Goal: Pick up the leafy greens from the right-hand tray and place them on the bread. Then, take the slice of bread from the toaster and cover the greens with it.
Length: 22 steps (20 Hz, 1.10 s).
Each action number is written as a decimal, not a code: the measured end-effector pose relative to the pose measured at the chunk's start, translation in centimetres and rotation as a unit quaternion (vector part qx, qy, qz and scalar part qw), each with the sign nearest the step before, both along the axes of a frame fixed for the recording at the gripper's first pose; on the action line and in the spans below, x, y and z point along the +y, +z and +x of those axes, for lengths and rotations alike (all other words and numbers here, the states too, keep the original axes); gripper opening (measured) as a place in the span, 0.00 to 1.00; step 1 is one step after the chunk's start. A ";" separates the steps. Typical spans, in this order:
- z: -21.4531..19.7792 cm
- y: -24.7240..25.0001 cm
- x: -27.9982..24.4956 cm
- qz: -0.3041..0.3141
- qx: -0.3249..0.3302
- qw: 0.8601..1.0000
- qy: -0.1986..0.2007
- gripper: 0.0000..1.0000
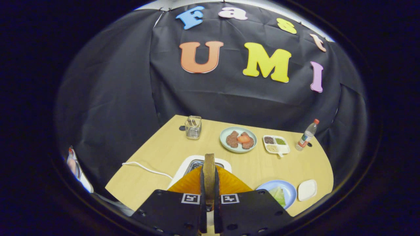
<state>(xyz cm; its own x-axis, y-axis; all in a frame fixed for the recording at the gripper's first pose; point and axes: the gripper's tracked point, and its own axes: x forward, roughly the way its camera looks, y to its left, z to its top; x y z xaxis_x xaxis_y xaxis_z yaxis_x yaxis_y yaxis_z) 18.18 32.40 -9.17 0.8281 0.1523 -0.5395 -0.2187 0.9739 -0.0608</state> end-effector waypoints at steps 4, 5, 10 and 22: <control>-1.2 5.6 -0.8 0.028 -0.038 0.999 0.004 0.08; -1.5 6.6 -1.6 0.030 -0.049 0.998 0.001 0.08; -1.7 7.5 -7.4 0.056 -0.052 0.997 -0.032 0.08; -1.0 -6.2 -19.3 0.061 0.040 0.993 -0.091 0.08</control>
